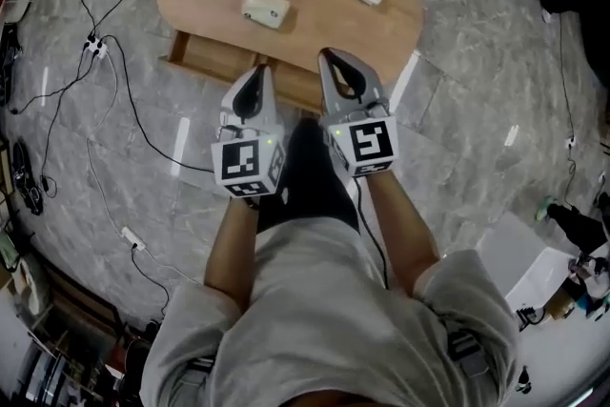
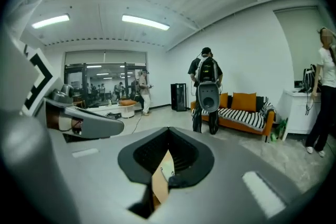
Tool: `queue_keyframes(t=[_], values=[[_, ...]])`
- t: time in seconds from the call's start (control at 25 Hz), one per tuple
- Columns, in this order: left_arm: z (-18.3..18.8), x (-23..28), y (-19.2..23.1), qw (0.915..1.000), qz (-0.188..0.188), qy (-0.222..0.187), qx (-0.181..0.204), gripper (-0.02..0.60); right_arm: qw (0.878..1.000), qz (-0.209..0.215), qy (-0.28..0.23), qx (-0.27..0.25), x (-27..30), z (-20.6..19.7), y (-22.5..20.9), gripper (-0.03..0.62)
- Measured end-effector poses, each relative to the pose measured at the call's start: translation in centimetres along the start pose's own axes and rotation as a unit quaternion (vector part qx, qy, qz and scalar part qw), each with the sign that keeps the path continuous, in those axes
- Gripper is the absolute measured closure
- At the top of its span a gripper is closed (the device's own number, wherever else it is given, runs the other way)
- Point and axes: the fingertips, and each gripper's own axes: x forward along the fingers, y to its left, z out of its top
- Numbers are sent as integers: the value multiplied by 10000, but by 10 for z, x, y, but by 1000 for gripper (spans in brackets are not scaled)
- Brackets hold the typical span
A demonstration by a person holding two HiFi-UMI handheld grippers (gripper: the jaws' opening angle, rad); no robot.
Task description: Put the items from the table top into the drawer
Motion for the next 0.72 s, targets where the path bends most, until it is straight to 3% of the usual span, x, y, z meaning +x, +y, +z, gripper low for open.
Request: queue_keyframes(t=[0.16, 0.32, 0.48, 0.72], values=[[-44, 42, 25, 9990, 114, 245, -364, 561, 9980, 297, 543, -94, 51, -59, -15, 586], [-113, 74, 40, 9975, -121, 673, -173, 561, 9933, 579, 992, -140, 86, -128, -8, 586], [-170, 98, 76, 9958, -33, 894, -170, 561, 9876, 896, 1290, 53, 112, -180, 17, 586], [-221, 125, 124, 9931, 117, 1053, -501, 561, 9800, 845, 1794, -132, 142, -240, 28, 586]])
